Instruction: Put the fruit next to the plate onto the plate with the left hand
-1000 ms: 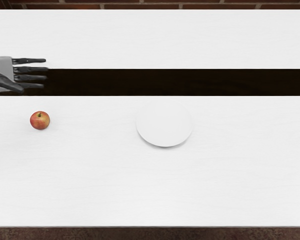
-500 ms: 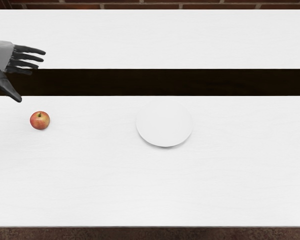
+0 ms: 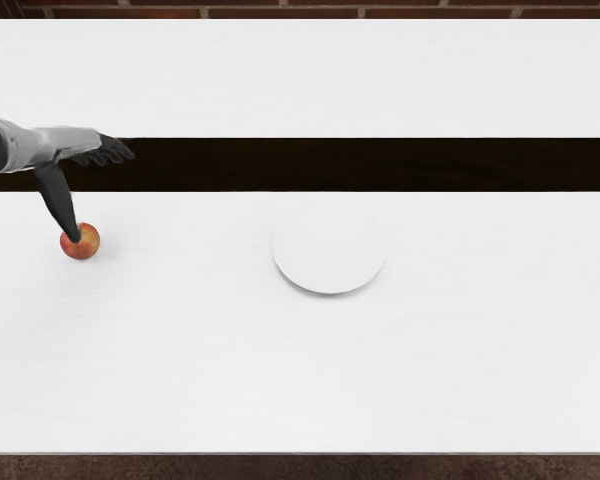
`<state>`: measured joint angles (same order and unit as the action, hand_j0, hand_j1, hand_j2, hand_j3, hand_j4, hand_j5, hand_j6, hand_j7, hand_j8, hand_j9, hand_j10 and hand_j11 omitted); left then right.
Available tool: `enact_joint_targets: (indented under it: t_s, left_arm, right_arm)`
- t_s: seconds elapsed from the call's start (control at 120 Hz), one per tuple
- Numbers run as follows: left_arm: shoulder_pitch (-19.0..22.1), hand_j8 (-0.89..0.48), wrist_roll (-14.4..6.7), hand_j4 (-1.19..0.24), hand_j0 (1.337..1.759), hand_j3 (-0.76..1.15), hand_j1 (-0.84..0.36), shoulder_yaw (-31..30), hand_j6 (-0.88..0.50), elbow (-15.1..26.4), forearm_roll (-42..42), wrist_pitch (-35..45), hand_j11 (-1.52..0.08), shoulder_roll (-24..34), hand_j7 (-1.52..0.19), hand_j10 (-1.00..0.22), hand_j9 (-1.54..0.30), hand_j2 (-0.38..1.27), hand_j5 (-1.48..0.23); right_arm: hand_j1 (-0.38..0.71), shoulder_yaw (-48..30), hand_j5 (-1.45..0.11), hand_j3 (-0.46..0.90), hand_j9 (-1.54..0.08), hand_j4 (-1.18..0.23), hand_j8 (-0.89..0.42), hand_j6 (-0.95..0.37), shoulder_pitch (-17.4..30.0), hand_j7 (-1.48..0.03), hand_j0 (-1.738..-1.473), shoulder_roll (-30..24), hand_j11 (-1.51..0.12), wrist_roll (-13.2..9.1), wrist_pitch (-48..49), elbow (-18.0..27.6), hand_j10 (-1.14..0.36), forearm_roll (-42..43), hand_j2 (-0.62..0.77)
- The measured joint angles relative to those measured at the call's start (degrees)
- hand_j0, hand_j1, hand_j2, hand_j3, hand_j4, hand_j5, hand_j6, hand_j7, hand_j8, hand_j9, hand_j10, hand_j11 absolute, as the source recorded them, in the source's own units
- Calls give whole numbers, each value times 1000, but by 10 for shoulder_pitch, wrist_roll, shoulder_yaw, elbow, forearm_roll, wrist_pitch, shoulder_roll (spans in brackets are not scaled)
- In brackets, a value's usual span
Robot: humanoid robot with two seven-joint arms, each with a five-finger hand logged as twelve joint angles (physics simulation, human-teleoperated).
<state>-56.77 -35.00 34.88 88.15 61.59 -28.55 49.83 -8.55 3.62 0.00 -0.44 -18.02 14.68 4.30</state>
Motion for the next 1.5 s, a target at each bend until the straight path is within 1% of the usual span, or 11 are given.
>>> enact_joint_targets:
  t_s: [0.208, 0.333, 0.542, 0.767, 1.058, 1.225, 1.308, 1.367, 1.383, 1.458, 1.5]
  left_arm:
    - [21, -204, 0, -203, 1658, 0, 114, -80, -204, 14, 82, 81, -257, -8, -257, -202, -257, 42, -257]
    - [33, -261, 0, -260, 1658, 0, 48, -94, -262, 14, 129, 122, -330, -16, -330, -259, -330, 54, -331]
    - [41, -392, 0, -392, 1658, 0, -111, -106, -393, 10, 147, 137, -502, -25, -503, -391, -502, 81, -503]
    - [61, -442, 0, -441, 1658, 0, -171, -113, -442, -27, 163, 145, -568, -47, -568, -441, -568, 92, -569]
    - [62, -472, 0, -467, 1658, 0, -199, -119, -467, -66, 171, 156, -599, -53, -598, -465, -600, 98, -598]
    - [61, -605, 0, -495, 1657, 0, -200, -128, -496, -87, 175, 158, -610, -72, -584, -477, -611, 92, -584]
    - [61, -538, 0, -487, 1653, 0, -224, -133, -490, -95, 176, 157, -631, -75, -601, -469, -634, 49, -604]
    - [61, -495, 0, -476, 1649, 0, -250, -136, -478, -100, 174, 159, -655, -77, -620, -456, -657, 98, -623]
    - [61, -486, 0, -476, 1649, 0, -256, -138, -478, -101, 174, 159, -657, -77, -622, -455, -659, 186, -625]
    - [61, -518, 0, -481, 1646, 0, -241, -144, -484, -104, 178, 163, -671, -78, -621, -452, -673, 126, -624]
    - [61, -468, 0, -470, 1644, 0, -234, -146, -473, -107, 181, 163, -682, -81, -639, -446, -684, 88, -644]
  right_arm:
    - [-349, 0, 0, 0, 0, 0, 0, 0, 0, 0, -1658, 0, 0, 0, 0, 0, 0, 0, 0]
    - [-349, 0, 0, 0, 0, 0, 0, 0, 0, 0, -1658, 0, 0, 0, 0, 0, 0, 0, 0]
    - [-349, 0, 0, 0, 0, 0, 0, 0, 0, 0, -1658, 0, 0, 0, 0, 0, 0, 0, 0]
    - [-349, 0, 0, 0, 0, 0, 0, 0, 0, 0, -1658, 0, 0, 0, 0, 0, 0, 0, 0]
    - [-349, 0, 0, 0, 0, 0, 0, 0, 0, 0, -1658, 0, 0, 0, 0, 0, 0, 0, 0]
    - [-349, 0, 0, 0, 0, 0, 0, 0, 0, 0, -1658, 0, 0, 0, 0, 0, 0, 0, 0]
    - [-349, 0, 0, 0, 0, 0, 0, 0, 0, 0, -1658, 0, 0, 0, 0, 0, 0, 0, 0]
    - [-349, 0, 0, 0, 0, 0, 0, 0, 0, 0, -1658, 0, 0, 0, 0, 0, 0, 0, 0]
    - [-349, 0, 0, 0, 0, 0, 0, 0, 0, 0, -1658, 0, 0, 0, 0, 0, 0, 0, 0]
    - [-349, 0, 0, 0, 0, 0, 0, 0, 0, 0, -1658, 0, 0, 0, 0, 0, 0, 0, 0]
    - [-349, 0, 0, 0, 0, 0, 0, 0, 0, 0, -1658, 0, 0, 0, 0, 0, 0, 0, 0]
